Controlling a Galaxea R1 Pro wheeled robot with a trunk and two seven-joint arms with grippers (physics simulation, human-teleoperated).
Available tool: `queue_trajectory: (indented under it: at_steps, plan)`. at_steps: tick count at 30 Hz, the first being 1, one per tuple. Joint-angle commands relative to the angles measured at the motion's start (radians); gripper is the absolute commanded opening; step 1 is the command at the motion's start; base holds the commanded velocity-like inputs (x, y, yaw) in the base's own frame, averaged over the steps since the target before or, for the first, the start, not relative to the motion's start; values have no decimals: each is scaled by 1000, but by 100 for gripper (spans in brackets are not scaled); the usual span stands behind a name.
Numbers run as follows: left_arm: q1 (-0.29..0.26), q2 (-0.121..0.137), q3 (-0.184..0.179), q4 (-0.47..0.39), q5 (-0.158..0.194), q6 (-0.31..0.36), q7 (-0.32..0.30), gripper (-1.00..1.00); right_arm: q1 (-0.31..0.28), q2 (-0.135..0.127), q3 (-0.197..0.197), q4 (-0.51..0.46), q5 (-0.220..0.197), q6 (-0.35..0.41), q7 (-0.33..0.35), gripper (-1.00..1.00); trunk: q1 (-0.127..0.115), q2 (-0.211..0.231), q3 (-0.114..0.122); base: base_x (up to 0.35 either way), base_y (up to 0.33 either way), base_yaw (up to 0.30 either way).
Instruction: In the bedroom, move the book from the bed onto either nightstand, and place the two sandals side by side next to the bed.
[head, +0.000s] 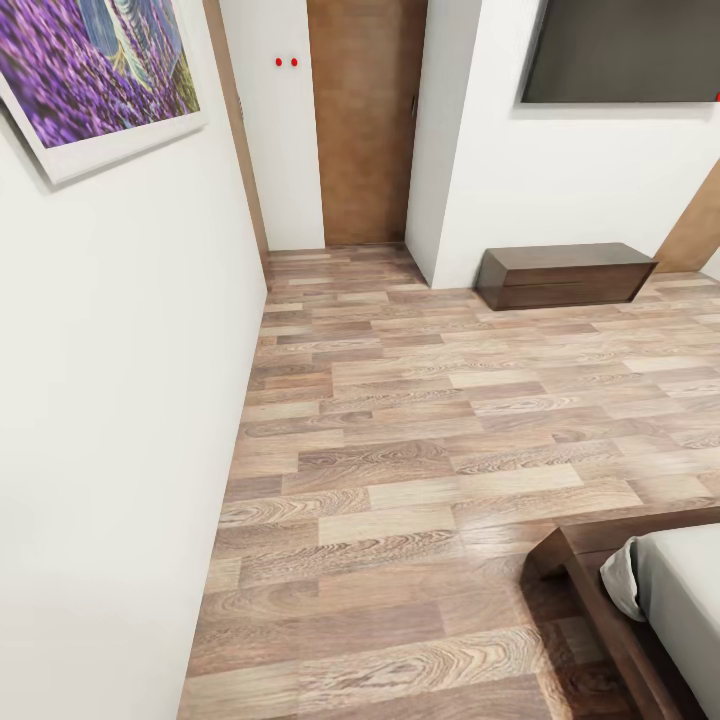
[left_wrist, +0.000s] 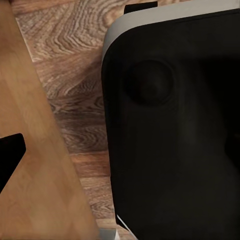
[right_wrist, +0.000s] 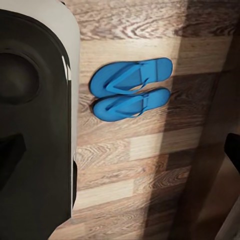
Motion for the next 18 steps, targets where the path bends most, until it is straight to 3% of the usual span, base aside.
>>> queue_trajectory:
  at_steps: [1,18]
  plan:
    - [-1,0,-9,0,10,-3,4,100,0,-1,9,-2,1,10,-4,100,0,0,-1,0,0,0]
    - [-1,0,-8,-1,12,-3,6,100,0,1,9,50,-5,13,-1,100,0,0,-1,0,0,0]
